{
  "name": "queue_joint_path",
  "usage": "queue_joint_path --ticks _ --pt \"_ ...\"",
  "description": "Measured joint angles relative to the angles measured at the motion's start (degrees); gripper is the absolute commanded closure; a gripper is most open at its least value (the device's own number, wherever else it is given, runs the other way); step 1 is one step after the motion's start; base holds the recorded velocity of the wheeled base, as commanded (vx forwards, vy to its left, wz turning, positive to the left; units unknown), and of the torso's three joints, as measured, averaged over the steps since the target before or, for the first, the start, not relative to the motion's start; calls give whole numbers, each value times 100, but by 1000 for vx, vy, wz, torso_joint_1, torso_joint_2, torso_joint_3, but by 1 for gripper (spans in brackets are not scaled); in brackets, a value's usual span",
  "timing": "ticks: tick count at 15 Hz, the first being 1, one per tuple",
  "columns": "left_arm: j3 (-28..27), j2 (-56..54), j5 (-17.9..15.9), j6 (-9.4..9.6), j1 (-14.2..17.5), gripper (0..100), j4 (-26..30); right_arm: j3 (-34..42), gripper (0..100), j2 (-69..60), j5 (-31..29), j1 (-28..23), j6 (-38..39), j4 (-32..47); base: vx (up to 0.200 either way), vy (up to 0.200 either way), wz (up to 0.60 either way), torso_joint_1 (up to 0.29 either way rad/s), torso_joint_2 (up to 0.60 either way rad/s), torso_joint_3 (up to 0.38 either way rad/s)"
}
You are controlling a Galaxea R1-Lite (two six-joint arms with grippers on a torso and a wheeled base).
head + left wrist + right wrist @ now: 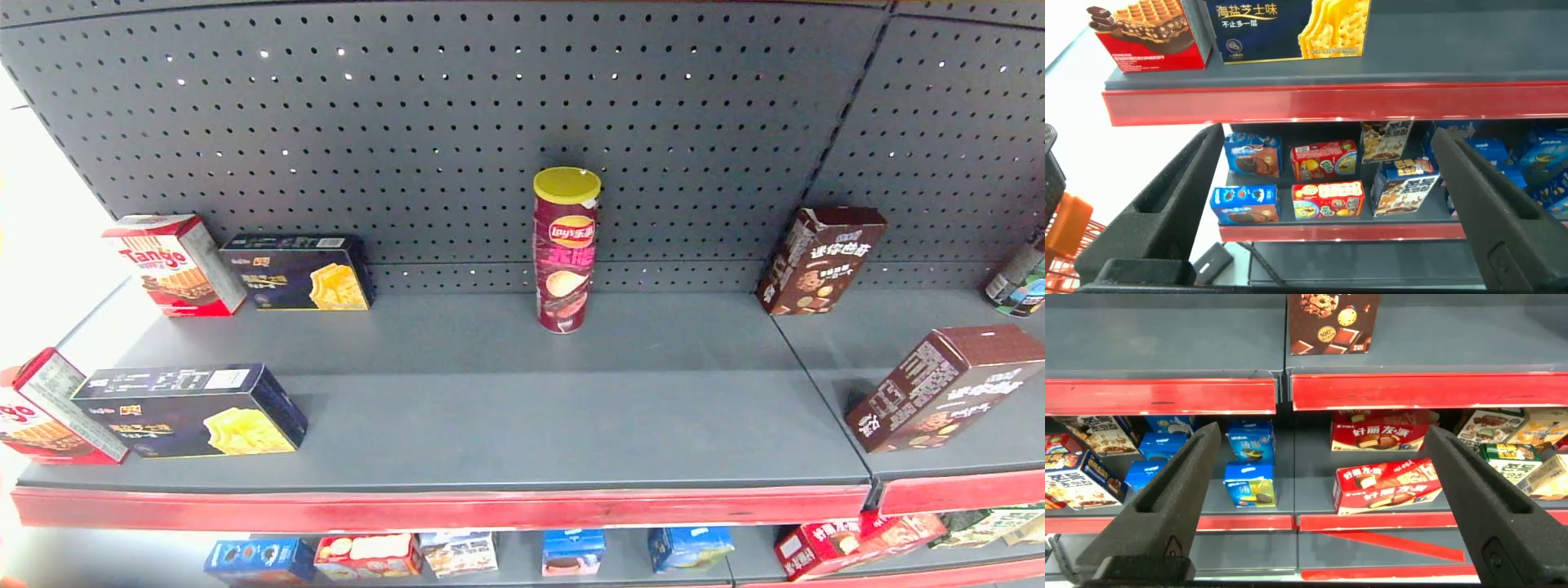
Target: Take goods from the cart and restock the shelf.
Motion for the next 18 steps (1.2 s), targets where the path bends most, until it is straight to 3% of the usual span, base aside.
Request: queue_joint_path --ticks 4,18 --pt "0 0 -13 -11 0 0 7 0 0 0 2 -10 0 0 0 0 0 0 0 0" --pt "0 0 -13 -11 0 0 7 0 0 0 -16 -10 21 -5 0 0 557 4 4 2"
